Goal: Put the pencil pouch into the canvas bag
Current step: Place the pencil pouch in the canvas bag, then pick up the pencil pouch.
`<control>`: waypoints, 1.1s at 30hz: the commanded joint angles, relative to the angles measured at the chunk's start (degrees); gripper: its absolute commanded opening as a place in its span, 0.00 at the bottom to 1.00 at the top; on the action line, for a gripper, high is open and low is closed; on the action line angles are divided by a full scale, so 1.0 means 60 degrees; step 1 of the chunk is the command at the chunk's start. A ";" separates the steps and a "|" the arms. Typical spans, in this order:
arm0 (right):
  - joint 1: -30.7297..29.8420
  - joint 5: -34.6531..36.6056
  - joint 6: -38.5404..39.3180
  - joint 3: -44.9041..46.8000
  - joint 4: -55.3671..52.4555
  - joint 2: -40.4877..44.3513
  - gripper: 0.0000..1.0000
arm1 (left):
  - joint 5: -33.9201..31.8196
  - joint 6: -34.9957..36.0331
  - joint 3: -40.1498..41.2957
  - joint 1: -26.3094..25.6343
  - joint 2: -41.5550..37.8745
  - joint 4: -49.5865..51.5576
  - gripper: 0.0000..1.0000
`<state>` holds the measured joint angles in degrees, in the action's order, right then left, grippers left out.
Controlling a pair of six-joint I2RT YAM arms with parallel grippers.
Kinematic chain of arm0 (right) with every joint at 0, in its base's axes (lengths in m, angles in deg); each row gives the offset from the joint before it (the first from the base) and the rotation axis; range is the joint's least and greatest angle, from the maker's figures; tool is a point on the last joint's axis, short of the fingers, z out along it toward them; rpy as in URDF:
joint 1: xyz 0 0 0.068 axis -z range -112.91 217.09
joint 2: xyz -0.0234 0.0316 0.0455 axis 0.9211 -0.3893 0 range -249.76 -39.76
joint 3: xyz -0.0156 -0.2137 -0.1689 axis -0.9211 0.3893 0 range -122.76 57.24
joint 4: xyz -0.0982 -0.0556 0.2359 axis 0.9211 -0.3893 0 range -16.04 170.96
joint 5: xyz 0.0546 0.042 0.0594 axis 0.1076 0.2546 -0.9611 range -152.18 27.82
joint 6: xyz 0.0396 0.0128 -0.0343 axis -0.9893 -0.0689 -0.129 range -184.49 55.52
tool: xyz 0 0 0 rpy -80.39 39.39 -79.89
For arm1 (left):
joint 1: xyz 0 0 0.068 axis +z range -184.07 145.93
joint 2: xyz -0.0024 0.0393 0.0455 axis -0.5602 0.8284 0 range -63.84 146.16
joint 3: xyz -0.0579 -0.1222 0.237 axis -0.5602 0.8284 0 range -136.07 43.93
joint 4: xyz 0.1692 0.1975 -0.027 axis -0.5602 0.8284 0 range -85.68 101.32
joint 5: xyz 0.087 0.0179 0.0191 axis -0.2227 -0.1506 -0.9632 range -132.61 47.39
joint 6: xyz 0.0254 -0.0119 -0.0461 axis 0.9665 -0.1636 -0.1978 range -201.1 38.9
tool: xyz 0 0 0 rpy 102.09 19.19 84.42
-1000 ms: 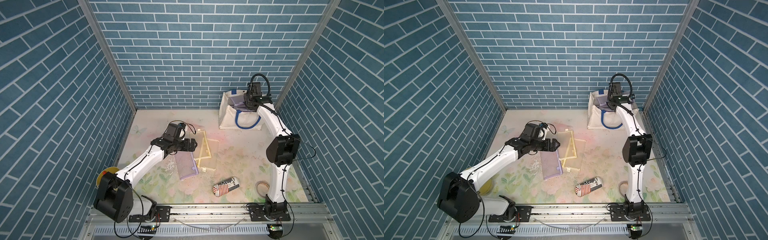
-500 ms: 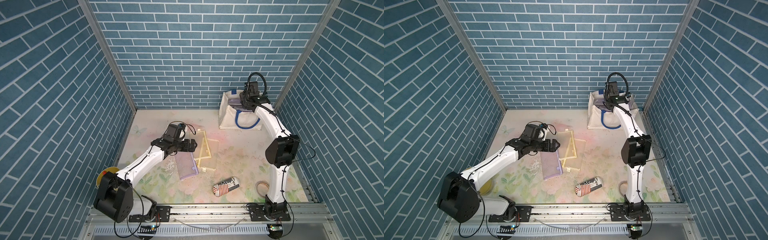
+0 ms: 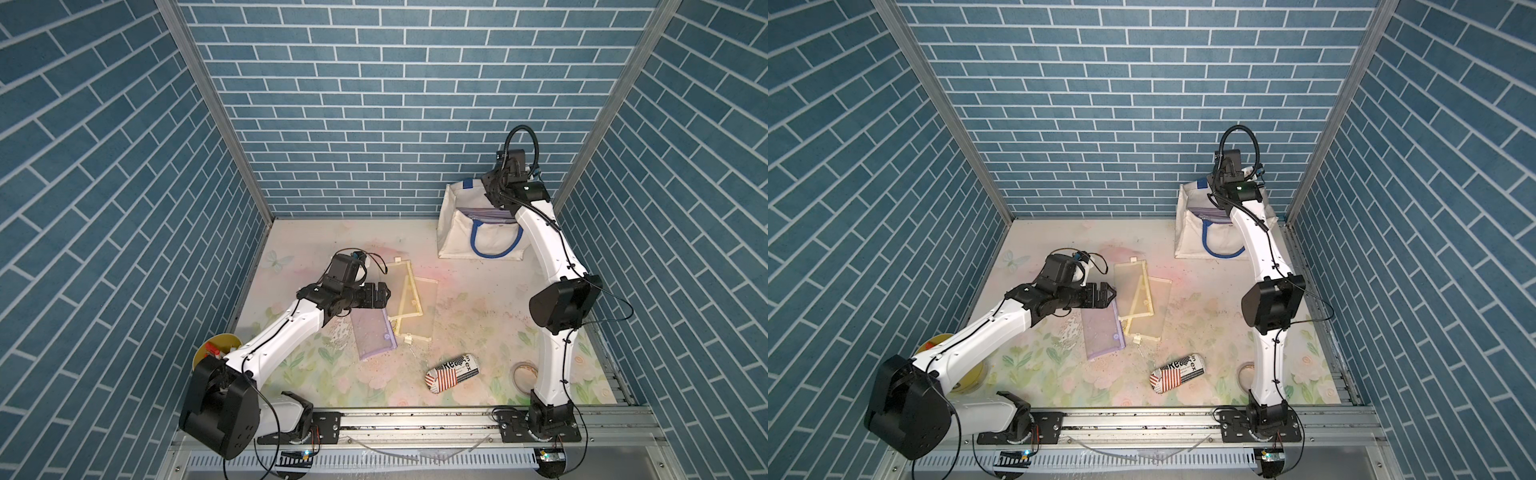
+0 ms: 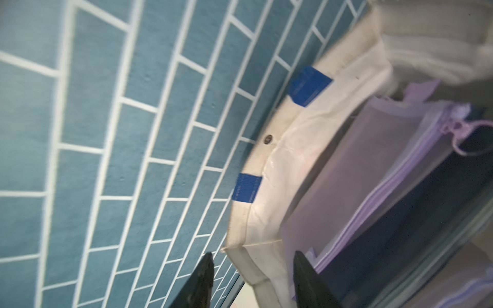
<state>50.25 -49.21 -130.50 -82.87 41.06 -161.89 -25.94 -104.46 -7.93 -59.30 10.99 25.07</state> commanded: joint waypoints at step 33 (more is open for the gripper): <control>-0.3998 -0.7545 0.4023 0.6829 0.1521 -0.0644 0.45 | 0.1742 -0.1838 0.2645 0.2291 0.0781 -0.0629 0.75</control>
<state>26.34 -96.40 -107.07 -41.30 50.61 -166.24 -13.22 -116.04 8.23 -45.66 16.82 19.91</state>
